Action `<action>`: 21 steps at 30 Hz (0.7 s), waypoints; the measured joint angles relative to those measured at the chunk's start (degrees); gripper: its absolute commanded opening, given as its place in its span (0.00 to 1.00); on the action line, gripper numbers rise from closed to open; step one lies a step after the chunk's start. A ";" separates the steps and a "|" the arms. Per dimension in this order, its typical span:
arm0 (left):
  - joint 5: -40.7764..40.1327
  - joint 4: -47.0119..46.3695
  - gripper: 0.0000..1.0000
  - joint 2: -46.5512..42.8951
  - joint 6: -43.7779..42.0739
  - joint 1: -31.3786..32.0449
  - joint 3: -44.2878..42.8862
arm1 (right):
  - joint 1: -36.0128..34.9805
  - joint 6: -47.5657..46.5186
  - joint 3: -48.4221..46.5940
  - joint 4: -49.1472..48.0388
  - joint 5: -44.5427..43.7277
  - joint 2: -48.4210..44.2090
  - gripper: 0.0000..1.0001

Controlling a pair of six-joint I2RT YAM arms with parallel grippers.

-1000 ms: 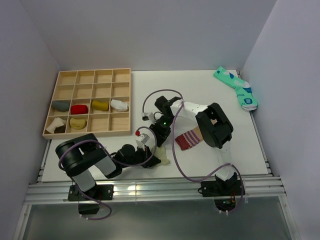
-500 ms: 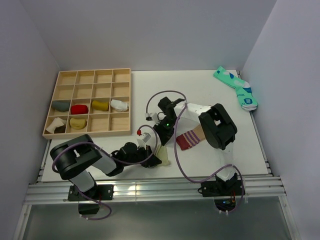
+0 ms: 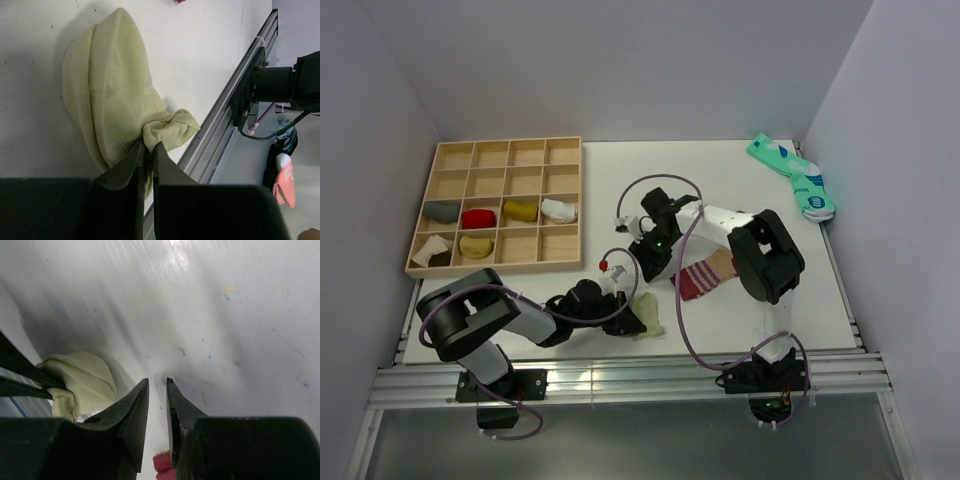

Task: Roll the socks
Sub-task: Roll the sock at the center of the board.

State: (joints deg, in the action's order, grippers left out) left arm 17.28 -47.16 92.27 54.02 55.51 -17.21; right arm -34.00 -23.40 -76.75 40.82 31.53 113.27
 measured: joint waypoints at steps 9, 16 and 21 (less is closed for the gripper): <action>9.31 0.13 0.00 3.23 6.47 -7.13 -0.79 | 9.53 -0.96 2.21 0.24 2.43 -11.47 0.34; 18.69 1.90 0.00 10.62 11.47 -11.06 -7.41 | 13.68 -7.61 10.03 -0.11 1.84 -23.52 0.34; 22.64 6.29 0.00 12.68 13.97 -12.33 -10.84 | 4.61 -13.70 21.44 -2.36 -0.70 -33.79 0.38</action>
State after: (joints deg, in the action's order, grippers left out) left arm 39.92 -40.86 104.95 67.99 43.18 -28.05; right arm -29.39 -37.10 -55.31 38.46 30.83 79.48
